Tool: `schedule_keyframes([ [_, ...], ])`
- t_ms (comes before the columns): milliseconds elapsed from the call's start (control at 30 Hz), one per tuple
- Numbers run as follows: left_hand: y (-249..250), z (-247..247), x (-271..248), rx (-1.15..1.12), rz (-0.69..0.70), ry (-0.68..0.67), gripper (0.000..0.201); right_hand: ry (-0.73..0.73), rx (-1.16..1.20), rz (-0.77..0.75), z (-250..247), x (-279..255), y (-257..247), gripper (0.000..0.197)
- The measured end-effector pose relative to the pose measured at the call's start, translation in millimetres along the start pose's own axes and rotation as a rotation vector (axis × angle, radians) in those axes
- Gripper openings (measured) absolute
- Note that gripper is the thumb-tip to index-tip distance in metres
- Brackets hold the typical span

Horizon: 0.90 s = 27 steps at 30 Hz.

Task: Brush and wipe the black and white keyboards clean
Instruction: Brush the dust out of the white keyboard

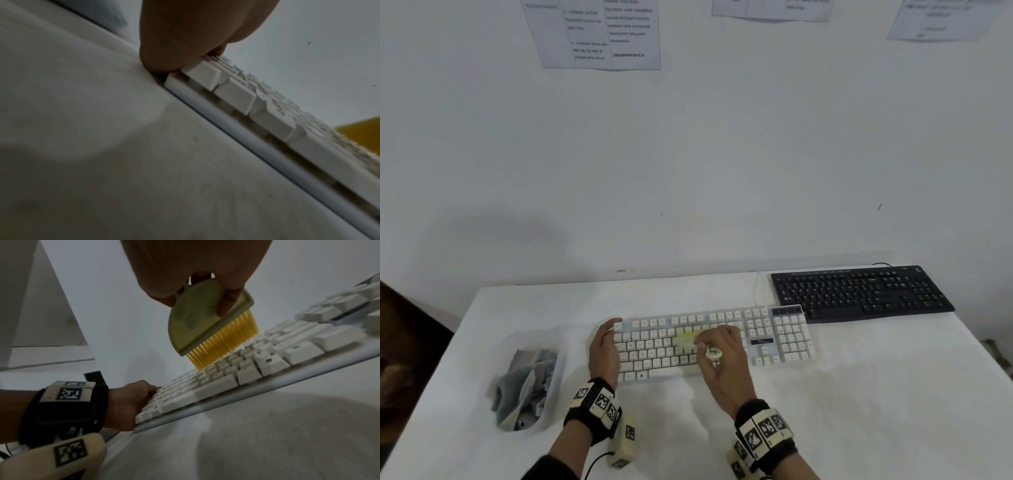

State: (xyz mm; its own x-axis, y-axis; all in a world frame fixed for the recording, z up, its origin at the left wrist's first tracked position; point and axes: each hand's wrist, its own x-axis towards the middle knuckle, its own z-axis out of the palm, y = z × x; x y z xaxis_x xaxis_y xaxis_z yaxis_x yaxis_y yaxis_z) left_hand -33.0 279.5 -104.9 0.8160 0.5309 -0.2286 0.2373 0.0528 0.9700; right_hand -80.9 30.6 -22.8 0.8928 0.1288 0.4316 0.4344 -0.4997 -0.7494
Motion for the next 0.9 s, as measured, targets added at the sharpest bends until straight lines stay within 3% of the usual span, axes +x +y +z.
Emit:
schedule_keyframes([
  [100,-0.5,-1.3,0.8,0.019,0.000,-0.002,0.036,-0.046,-0.019,0.004,3.2,-2.1,2.8,0.007],
  [300,6.6,-1.5,-3.3,-0.021,-0.030,-0.031,0.033,0.136,-0.026,0.086,-30.1,-3.8,27.1,0.013],
  [567,12.5,-7.1,-4.2,-0.108,-0.075,-0.092,0.026,0.038,0.013,0.024,-15.1,-4.7,14.1,0.010],
  [800,18.9,-9.7,-9.3,-0.155,-0.101,-0.149,0.024,0.210,-0.007,0.110,-40.5,-2.6,26.7,0.012],
  [900,19.6,-9.5,-8.4,-0.194,-0.136,-0.156,0.023,0.178,-0.011,0.089,-35.9,1.6,20.4,0.013],
])
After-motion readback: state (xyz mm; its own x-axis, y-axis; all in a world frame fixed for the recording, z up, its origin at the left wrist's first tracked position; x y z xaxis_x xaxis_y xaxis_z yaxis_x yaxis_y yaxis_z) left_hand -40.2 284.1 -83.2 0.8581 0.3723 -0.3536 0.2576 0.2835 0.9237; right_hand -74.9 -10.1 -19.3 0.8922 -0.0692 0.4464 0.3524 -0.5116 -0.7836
